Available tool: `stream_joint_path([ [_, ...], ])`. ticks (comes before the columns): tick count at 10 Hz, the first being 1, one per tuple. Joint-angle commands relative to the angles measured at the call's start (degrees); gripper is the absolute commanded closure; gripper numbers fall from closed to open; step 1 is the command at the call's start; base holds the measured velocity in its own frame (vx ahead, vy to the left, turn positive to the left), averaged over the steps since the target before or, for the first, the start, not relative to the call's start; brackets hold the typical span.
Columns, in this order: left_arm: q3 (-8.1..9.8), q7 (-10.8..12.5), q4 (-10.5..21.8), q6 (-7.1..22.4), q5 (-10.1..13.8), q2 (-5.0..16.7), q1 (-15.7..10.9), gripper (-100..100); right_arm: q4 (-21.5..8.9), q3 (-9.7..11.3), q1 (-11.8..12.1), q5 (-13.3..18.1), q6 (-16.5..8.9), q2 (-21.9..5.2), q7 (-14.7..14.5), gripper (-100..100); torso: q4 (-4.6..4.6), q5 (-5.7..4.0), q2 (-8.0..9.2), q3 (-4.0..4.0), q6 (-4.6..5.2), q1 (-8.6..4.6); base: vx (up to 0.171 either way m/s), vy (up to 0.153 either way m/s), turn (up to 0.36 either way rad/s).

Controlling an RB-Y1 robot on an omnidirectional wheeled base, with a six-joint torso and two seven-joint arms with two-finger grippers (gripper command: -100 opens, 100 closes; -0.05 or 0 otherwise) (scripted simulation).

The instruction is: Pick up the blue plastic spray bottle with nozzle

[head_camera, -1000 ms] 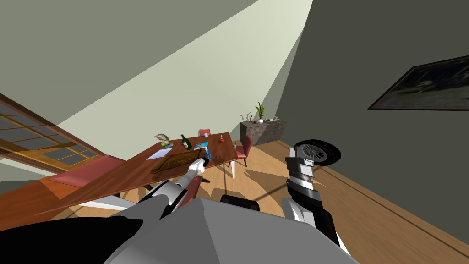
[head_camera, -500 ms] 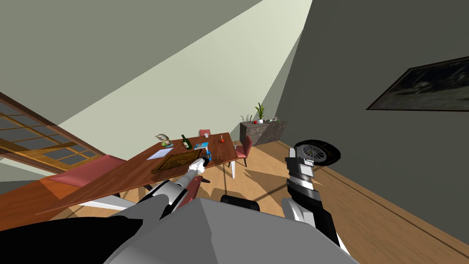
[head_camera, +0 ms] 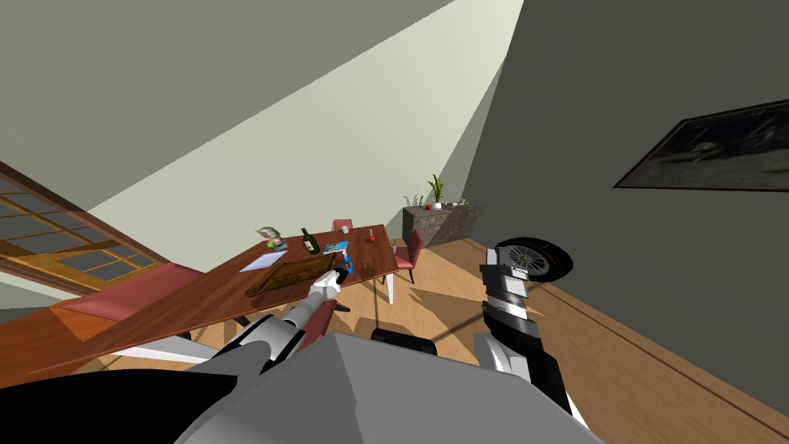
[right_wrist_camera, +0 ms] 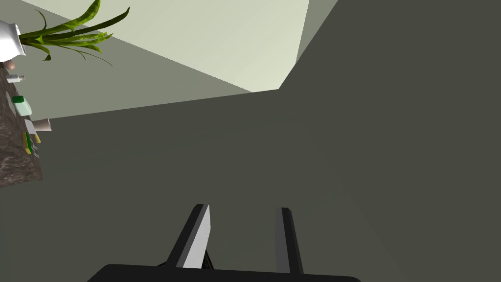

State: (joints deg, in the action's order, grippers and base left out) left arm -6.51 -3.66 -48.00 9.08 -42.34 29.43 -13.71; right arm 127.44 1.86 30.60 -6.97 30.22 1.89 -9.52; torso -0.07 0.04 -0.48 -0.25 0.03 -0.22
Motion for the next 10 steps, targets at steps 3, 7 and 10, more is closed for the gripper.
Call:
stream_joint_path([
  [3,3.30,-3.89,-4.07,-2.18,2.73,0.50,5.26,100,0.00,0.00,-0.01,0.00,0.00,0.00,0.00,0,-0.13,0.20,0.15,0.00,0.00,0.28,0.073,-0.026,-0.016],
  [7,5.09,-6.49,-9.86,-3.23,6.37,1.04,11.80,100,0.00,0.00,-0.01,0.00,0.00,0.00,0.00,0,-0.34,0.40,-0.01,-0.18,-0.05,0.40,0.072,-0.027,-0.011],
  [10,6.88,-9.08,-13.04,-4.29,9.15,1.59,15.84,100,0.00,0.00,-0.01,0.00,0.00,0.00,0.00,0,-0.53,0.62,0.18,-0.20,-0.15,0.56,0.034,-0.015,-0.011],
])
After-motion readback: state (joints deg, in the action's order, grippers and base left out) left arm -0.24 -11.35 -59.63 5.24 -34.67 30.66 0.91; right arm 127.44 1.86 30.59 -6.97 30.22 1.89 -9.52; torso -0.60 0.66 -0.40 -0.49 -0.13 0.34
